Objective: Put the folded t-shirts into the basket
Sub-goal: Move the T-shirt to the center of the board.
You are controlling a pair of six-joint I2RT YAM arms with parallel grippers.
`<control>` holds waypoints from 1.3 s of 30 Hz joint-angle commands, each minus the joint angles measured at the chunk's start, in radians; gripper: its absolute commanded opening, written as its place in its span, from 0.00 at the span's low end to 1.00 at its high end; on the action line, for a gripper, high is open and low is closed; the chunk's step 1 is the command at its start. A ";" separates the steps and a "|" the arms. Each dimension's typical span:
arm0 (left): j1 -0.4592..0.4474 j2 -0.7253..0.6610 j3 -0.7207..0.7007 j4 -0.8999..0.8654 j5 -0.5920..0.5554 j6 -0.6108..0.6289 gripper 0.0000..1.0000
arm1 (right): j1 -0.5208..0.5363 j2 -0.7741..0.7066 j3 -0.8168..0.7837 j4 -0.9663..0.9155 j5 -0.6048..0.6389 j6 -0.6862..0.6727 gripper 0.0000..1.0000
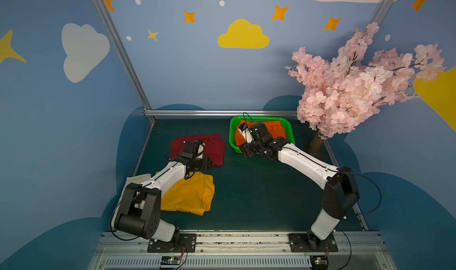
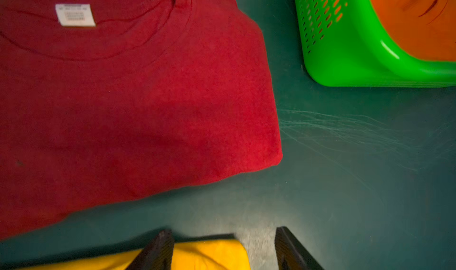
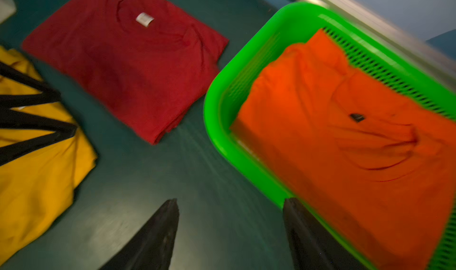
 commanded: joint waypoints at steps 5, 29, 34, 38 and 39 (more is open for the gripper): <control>-0.138 -0.122 -0.148 -0.101 -0.122 -0.159 0.71 | 0.021 -0.093 -0.159 -0.052 -0.133 0.188 0.73; -0.820 0.214 -0.136 0.399 -0.166 -0.715 0.78 | -0.319 -0.372 -0.622 0.013 -0.286 0.396 0.73; -0.866 0.247 0.036 0.359 -0.177 -0.639 0.78 | -0.439 -0.456 -0.707 0.049 -0.317 0.423 0.73; -0.810 0.129 -0.020 0.264 -0.219 -0.584 0.79 | -0.428 -0.479 -0.735 0.094 -0.353 0.470 0.74; -0.784 0.083 -0.046 0.243 -0.219 -0.565 0.79 | -0.413 -0.467 -0.736 0.109 -0.373 0.481 0.75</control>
